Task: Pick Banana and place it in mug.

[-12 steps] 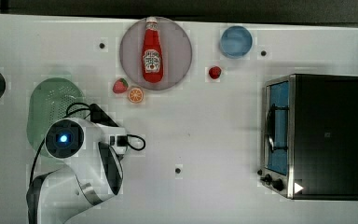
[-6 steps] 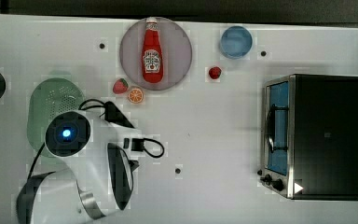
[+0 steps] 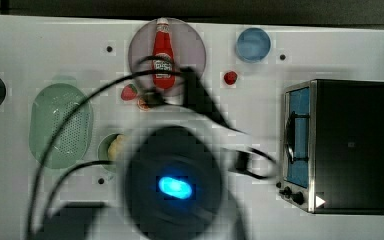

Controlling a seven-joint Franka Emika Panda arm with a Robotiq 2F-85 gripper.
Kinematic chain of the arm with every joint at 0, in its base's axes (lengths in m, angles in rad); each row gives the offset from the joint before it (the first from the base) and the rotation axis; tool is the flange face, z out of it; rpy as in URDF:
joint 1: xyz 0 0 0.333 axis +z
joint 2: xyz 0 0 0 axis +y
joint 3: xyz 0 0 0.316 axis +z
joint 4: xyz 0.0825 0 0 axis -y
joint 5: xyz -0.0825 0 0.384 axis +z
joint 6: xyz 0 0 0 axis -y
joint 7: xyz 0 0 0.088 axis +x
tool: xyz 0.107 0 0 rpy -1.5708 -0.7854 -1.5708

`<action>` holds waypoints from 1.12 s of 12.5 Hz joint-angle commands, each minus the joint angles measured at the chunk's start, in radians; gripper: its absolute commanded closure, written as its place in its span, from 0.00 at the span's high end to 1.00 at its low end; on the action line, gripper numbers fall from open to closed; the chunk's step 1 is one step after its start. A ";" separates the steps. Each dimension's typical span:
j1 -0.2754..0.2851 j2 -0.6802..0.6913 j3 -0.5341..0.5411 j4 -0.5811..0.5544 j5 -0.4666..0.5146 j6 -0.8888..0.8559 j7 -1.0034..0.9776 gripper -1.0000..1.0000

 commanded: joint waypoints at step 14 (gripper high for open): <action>-0.011 0.013 -0.130 -0.002 -0.061 -0.186 -0.268 1.00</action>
